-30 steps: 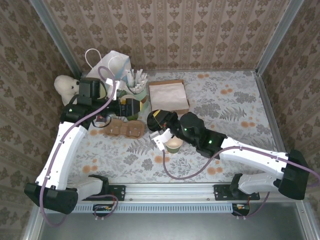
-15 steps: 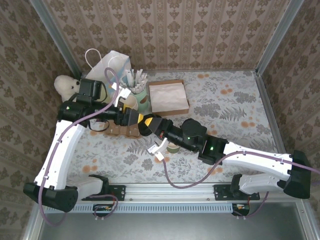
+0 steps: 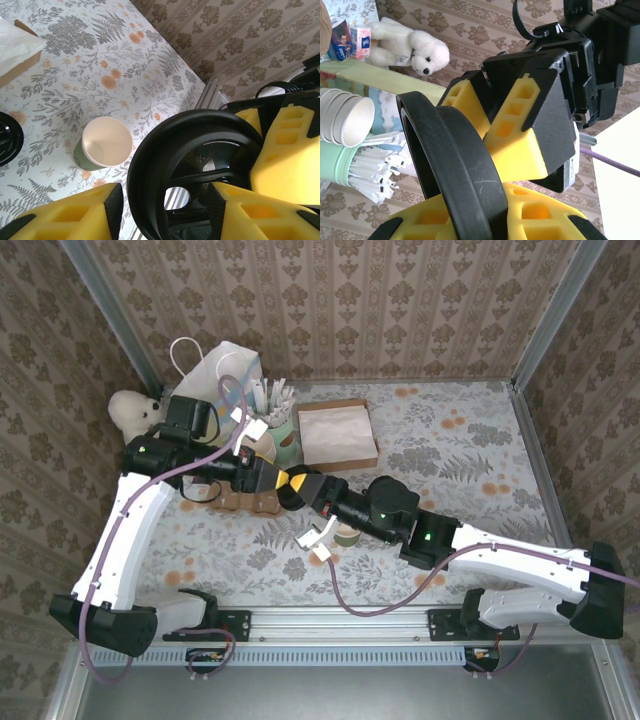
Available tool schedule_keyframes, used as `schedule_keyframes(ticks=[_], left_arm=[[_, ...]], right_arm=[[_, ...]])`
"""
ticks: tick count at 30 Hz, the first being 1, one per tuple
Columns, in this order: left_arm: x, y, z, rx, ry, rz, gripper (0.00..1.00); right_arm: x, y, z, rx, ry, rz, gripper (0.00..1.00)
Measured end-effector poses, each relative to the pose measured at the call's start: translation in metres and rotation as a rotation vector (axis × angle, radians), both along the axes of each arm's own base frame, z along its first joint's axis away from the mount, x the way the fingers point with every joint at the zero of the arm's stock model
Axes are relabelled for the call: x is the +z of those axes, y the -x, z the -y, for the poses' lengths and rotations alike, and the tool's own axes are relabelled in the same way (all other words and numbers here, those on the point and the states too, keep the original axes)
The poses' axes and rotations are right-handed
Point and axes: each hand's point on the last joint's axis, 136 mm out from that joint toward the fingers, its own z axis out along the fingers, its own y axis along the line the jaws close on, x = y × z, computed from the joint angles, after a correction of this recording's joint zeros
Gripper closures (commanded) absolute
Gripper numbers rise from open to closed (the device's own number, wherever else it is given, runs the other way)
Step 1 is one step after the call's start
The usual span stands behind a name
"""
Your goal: Pack the takeout coffee
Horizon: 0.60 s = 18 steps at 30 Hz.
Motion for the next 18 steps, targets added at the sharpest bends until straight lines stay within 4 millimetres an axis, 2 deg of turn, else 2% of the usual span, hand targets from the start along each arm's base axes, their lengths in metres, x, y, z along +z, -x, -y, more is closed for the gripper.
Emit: schedule_keyframes(ticks=[7,18], left_arm=[[0.0000,0.0044,0.0034,-0.042,0.023,-0.017,0.52],[-0.0021,0.0063,0.0054,-0.069,0.028,-0.016,0.62]], right_arm=[[0.0033,0.0015,0.0007,0.006,-0.002,0.009,0.94],[0.0026,0.0041,-0.0009,0.024,0.019,0.020,0.94]])
